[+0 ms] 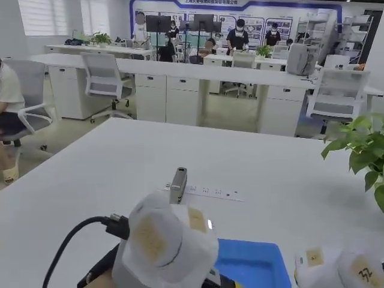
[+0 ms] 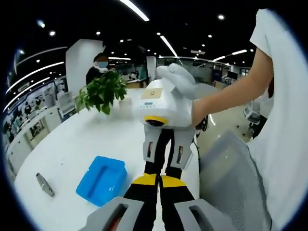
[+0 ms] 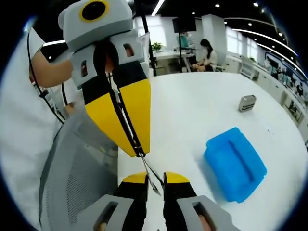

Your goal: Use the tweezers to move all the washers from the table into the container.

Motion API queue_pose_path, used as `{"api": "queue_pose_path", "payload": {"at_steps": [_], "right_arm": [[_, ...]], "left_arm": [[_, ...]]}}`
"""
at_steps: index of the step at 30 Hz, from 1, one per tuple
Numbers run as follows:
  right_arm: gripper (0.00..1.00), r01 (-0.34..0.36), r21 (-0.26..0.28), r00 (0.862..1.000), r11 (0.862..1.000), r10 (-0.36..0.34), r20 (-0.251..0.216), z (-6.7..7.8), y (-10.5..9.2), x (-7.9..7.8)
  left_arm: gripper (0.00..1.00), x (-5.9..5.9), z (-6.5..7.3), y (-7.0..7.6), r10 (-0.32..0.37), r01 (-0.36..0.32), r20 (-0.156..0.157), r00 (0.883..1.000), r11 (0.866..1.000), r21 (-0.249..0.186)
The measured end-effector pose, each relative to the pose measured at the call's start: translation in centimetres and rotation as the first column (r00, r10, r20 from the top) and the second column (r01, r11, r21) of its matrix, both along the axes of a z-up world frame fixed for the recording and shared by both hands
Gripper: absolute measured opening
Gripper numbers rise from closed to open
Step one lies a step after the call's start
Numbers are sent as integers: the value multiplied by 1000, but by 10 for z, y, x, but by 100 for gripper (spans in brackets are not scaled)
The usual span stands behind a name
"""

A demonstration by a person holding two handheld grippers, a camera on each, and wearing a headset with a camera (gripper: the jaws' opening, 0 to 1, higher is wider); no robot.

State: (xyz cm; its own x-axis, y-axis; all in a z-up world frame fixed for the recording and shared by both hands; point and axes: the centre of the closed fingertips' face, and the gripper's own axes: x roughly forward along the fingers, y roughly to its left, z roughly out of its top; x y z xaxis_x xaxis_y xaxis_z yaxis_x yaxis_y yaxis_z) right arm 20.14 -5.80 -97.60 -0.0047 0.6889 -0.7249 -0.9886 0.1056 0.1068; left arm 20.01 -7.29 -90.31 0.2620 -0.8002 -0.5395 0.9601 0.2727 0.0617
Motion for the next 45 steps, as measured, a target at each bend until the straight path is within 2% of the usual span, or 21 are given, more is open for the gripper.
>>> {"api": "queue_pose_path", "payload": {"at_steps": [2, 7, 11, 14, 17, 19, 21, 22, 25, 26, 29, 31, 33, 35, 37, 38, 39, 41, 42, 44, 45], "right_arm": [[8, 19, -53, 999, 998, -17, 49, -10, -7, 8], [8, 101, -95, 993, 990, -94, 76, -35, -17, 20], [9, 137, -161, 985, 977, -117, 128, -64, -26, 27], [9, 157, -183, 982, 971, -133, 134, -80, -31, 28], [9, 190, -184, 976, 965, -164, 144, -88, -33, 32], [10, 230, -181, 968, 956, -206, 141, -95, -34, 34], [10, 260, -153, 960, 953, -239, 147, -99, -32, 35], [10, 273, -152, 957, 950, -252, 141, -100, -32, 34], [12, 272, -154, 957, 950, -250, 148, -103, -32, 32], [12, 270, -154, 958, 950, -248, 145, -103, -31, 31], [12, 298, -123, 951, 947, -283, 128, -96, -31, 27], [13, 354, -93, 929, 931, -339, 145, -89, -34, 29], [14, 377, -67, 919, 924, -363, 154, -80, -37, 27], [20, 448, -5, 881, 894, -441, 171, -57, -45, 24], [24, 491, 46, 856, 870, -492, 161, -40, -50, 20], [28, 520, 77, 837, 851, -525, 157, -28, -54, 17], [32, 539, 91, 824, 838, -546, 150, -22, -57, 15], [40, 575, 111, 804, 811, -585, 105, -14, -63, 6], [43, 601, 128, 785, 789, -613, 92, -11, -67, 2], [51, 635, 151, 757, 758, -649, 78, -6, -73, -2], [55, 642, 151, 753, 752, -655, 60, -6, -75, -6]], "left_arm": [[0, 2, -10, 5, 13, -13, 7, 1000, 999, 37], [0, 10, -52, 9, 53, -54, 17, 998, 994, 99], [0, 15, -87, 4, 36, -38, 17, 999, 987, 153], [0, 16, -107, 2, 31, -33, 14, 999, 982, 187], [0, 19, -122, 4, 4, -15, 47, 999, 969, 246], [0, 21, -131, 3, 1, -10, 34, 999, 967, 256], [0, 22, -142, 10, -13, 7, 17, 1000, 950, 311], [0, 24, -147, 10, -17, 14, 9, 1000, 949, 314], [0, 23, -156, 11, -35, 37, -11, 999, 940, 338], [0, 22, -160, 13, -80, 72, 7, 997, 924, 376], [0, 21, -169, 12, -91, 85, -6, 996, 915, 394], [0, 21, -176, 15, -78, 82, -26, 997, 904, 420], [0, 22, -172, 16, -75, 73, -11, 997, 908, 413], [0, 22, -172, 15, -87, 83, -9, 996, 904, 419], [0, 22, -174, 16, -94, 88, -9, 996, 896, 434], [0, 23, -172, 14, -96, 87, 0, 995, 904, 418], [0, 22, -173, 18, -82, 81, -16, 997, 897, 434], [0, 24, -172, 18, -22, 37, -40, 999, 909, 415], [0, 26, -172, 19, 41, -18, -46, 998, 912, 410], [1, 23, -171, 24, 57, -26, -64, 996, 913, 406], [6, 21, -169, 25, 101, -59, -89, 991, 919, 389]]}}
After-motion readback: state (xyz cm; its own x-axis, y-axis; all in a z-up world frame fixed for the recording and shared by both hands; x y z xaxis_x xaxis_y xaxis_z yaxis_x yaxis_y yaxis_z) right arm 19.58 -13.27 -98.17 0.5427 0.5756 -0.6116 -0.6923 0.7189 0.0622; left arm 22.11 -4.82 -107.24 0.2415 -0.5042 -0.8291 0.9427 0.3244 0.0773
